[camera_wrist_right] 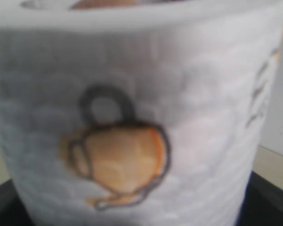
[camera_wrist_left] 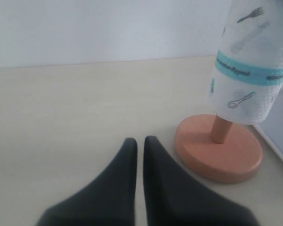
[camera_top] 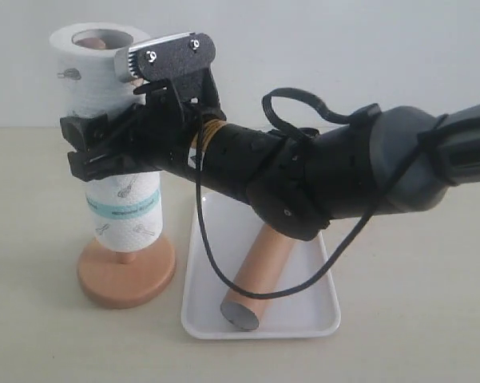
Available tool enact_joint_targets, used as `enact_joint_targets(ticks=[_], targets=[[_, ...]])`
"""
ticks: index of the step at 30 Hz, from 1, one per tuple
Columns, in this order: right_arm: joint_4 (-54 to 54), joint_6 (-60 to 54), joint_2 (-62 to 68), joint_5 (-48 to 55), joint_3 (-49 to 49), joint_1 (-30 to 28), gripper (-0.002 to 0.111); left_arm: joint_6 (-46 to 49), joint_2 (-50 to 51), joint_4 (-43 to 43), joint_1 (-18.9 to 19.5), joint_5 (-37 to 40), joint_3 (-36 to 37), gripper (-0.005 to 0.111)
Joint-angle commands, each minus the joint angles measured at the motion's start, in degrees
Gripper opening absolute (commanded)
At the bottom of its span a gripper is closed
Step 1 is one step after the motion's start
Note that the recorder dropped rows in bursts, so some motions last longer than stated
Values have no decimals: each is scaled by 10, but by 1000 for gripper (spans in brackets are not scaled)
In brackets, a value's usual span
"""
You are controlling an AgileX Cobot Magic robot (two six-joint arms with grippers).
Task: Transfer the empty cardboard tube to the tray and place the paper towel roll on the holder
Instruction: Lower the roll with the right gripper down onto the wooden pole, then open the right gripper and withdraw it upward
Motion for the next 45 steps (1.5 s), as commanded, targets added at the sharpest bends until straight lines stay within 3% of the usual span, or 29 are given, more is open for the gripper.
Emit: enact_joint_targets(ticks=[1, 14, 18, 20, 26, 29, 36, 45], targets=[[6, -7, 24, -28, 4, -2, 0, 2, -2, -4, 1, 0, 2, 4], [6, -13, 46, -11, 4, -2, 0, 2, -2, -4, 1, 0, 2, 4], [6, -13, 46, 29, 4, -2, 5, 2, -2, -4, 1, 0, 2, 4], [1, -13, 46, 43, 4, -2, 16, 2, -2, -4, 1, 0, 2, 4], [1, -11, 45, 46, 4, -2, 83, 2, -2, -4, 1, 0, 2, 4], [-19, -11, 45, 46, 4, -2, 105, 2, -2, -4, 1, 0, 2, 4], [-44, -8, 21, 59, 4, -2, 105, 2, -2, -4, 1, 0, 2, 4], [-44, 42, -70, 174, 4, -2, 105, 2, -2, -4, 1, 0, 2, 4]])
